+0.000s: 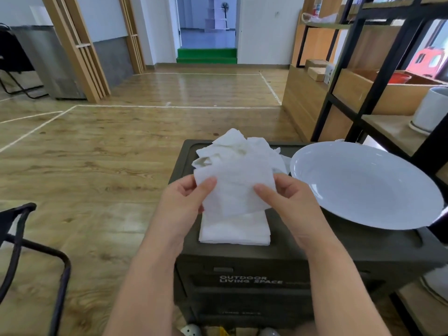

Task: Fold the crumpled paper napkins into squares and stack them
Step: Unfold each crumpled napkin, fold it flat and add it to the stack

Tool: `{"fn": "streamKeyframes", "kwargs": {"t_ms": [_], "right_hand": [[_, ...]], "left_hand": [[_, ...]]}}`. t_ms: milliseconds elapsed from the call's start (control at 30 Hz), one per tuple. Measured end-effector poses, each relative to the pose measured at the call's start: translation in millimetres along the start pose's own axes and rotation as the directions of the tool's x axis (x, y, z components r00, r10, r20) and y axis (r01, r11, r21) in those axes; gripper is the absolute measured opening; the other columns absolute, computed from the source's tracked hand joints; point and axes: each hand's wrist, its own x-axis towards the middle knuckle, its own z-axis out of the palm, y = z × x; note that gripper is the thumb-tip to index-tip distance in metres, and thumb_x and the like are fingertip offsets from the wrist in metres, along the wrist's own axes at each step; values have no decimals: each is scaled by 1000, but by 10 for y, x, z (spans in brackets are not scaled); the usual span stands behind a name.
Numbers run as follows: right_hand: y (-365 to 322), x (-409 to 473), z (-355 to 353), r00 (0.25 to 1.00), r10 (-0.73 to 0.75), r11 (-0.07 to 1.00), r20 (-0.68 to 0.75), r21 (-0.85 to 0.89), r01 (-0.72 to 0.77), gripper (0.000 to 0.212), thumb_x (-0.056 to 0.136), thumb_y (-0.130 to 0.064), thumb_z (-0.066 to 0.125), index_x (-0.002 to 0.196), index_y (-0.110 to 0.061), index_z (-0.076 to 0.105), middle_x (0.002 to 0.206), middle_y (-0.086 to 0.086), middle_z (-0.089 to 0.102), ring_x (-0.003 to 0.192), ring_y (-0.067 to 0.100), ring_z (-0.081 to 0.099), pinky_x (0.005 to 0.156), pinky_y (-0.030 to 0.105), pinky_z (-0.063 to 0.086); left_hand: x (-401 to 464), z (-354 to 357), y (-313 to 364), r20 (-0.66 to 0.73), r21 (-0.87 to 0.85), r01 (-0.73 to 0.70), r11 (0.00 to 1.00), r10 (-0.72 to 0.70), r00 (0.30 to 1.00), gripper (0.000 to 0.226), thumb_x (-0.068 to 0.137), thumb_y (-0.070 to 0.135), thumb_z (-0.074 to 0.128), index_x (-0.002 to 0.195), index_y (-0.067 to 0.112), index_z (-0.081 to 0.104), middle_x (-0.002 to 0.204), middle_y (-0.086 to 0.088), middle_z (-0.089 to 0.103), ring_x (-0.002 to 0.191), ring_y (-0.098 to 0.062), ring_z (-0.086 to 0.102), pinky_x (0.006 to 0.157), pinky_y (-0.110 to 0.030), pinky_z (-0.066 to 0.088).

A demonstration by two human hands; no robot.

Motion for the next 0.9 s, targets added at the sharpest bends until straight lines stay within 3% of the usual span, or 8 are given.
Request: {"fn": "streamKeyframes", "kwargs": {"t_ms": [67,167,267,367,500,567,633,900], "right_hand": [[-1,12,39,999,-2,995,-43,-96,-2,12,86,-40,62,85,-30,69,86,-23,68,85,-10,61,72,12,42],[59,53,131,985,-53,973,-167,-232,13,39,89,-41,58,67,-9,55,62,2,51,60,8,46,61,22,36],[137,73,173,959,-80,941,-272,-337,-18,43,91,-38,57,56,-17,43,52,-9,38,53,8,35,56,22,30],[206,85,168,962,-83,865,-261,-498,-61,35,93,-39,54,62,-24,48,56,-11,43,55,5,41,55,17,28],[257,104,171,965,-112,729,-236,-680,-82,25,93,-42,52,80,-21,56,64,-12,48,59,3,45,57,14,32],[303,115,184,969,-111,701,-219,-708,-80,25,93,-43,52,78,-22,54,65,-12,49,62,5,46,72,24,44],[329,117,194,972,-85,672,-220,-733,-107,25,92,-44,51,79,-24,54,67,-12,50,65,7,47,85,35,44],[356,110,202,965,-54,621,-257,-766,-169,26,93,-46,50,80,-25,51,69,-12,50,61,2,41,82,30,35]], "left_hand": [[14,27,-25,-75,-4,-27,1000,27,997,11,92,25,60,87,26,70,83,13,75,75,-3,71,62,-19,54],[30,66,-104,-127,154,-61,986,81,989,15,93,31,59,84,25,70,82,8,75,80,-12,71,70,-34,58],[65,67,-202,-136,281,-30,959,71,988,25,92,36,58,84,17,70,83,-2,74,84,-26,69,76,-46,54],[89,61,-278,-120,451,0,892,61,991,38,90,41,56,86,5,68,86,-15,70,83,-34,64,65,-39,50],[65,64,-270,-151,684,64,727,55,987,37,92,39,54,73,7,59,65,-5,56,57,-14,48,49,-24,29],[56,68,-268,-174,741,85,667,68,982,37,92,40,54,70,10,56,63,-1,52,55,-9,44,48,-23,25],[60,70,-269,-183,773,104,626,64,981,35,92,41,54,69,15,54,67,2,54,57,-7,46,48,-22,26],[99,25,-305,-213,766,163,622,6,977,24,88,43,60,71,25,56,74,13,55,65,-2,48,51,-21,32]]}}
